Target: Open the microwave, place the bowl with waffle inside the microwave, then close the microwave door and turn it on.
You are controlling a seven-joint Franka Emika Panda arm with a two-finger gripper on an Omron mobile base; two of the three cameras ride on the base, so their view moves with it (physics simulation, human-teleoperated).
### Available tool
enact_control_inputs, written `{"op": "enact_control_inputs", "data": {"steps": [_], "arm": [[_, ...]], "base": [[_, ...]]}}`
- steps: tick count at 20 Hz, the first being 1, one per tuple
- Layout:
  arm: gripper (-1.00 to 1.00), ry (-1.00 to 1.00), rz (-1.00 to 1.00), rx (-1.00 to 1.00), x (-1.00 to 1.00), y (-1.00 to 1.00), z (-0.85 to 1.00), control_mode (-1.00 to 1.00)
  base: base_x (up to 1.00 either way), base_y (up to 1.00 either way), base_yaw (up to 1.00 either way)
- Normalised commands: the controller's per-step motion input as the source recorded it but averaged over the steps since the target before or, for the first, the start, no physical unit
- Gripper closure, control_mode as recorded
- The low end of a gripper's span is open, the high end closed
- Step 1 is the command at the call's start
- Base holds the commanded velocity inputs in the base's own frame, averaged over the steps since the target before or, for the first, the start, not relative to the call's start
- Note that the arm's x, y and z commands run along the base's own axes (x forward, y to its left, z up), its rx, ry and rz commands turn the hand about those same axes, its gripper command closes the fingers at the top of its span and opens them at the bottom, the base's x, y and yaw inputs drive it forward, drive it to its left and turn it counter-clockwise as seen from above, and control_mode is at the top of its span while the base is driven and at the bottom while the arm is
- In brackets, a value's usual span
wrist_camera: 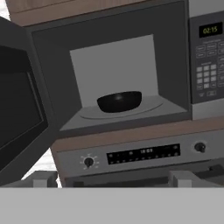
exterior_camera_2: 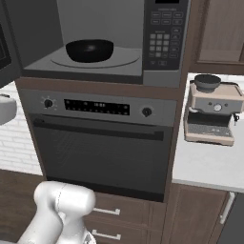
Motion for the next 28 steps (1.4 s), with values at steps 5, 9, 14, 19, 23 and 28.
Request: {"op": "enact_control_inputs", "data": {"steps": [5,9,14,19,23,28], "arm": [[-1.0,-0.1,0.0,-0.01,0.0,0.0,-0.24,-1.0],[-1.0,-0.08,0.0,0.0,0.0,0.02,-0.06,-1.0],[-1.0,-0.01,0.0,0.0,0.0,0.1,0.0,-1.0],[-1.0,-0.03,-0.01,0.0,0.0,0.25,0.0,-1.0],[-1.0,-0.02,0.0,0.0,-0.12,0.28,0.0,-1.0],[-1.0,-0.13,0.0,0.0,-0.27,0.4,0.0,-1.0]], "base": [[0.0,0.0,0.0],[0.0,0.0,0.0],[0.0,0.0,0.0],[0.0,0.0,0.0],[0.0,0.0,0.0],[0.0,0.0,0.0]]}}
